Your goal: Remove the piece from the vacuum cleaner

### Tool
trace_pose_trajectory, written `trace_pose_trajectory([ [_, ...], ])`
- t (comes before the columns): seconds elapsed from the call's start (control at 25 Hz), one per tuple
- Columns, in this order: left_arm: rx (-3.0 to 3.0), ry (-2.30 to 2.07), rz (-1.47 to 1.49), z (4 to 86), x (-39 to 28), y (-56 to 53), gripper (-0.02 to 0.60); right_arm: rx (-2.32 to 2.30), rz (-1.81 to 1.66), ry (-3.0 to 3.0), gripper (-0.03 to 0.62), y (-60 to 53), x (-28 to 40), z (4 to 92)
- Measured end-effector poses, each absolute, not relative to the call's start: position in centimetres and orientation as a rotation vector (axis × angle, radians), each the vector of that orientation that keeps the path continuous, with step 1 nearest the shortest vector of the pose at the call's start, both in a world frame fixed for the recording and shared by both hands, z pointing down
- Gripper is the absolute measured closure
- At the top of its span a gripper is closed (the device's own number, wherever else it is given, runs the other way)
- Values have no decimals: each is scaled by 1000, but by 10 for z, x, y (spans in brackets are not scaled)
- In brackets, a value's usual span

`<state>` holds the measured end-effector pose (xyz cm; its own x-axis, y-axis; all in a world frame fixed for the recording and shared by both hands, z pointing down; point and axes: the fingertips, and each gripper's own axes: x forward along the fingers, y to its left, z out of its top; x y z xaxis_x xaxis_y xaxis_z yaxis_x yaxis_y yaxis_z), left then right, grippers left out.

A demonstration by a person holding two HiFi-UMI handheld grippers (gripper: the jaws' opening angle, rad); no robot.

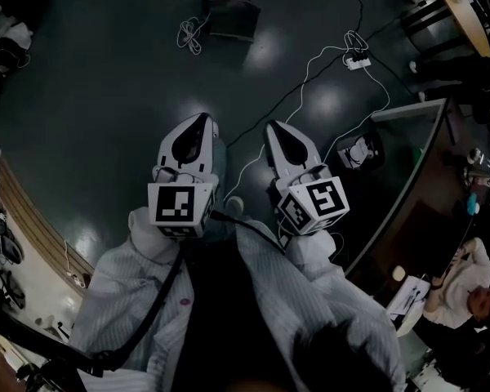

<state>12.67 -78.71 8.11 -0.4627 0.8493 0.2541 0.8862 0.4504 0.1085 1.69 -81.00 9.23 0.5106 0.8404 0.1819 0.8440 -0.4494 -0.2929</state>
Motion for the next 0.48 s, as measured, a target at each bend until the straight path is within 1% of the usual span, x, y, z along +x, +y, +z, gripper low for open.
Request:
trace_pose_trajectory([
  [0.24, -1486, -2533, -320, 90, 143, -662, 577, -2414, -46, -1389, 592, -681, 41, 102],
  [0.48, -1424, -2574, -333, 67, 174, -524, 577, -2440, -103, -1434, 592, -537, 72, 83],
])
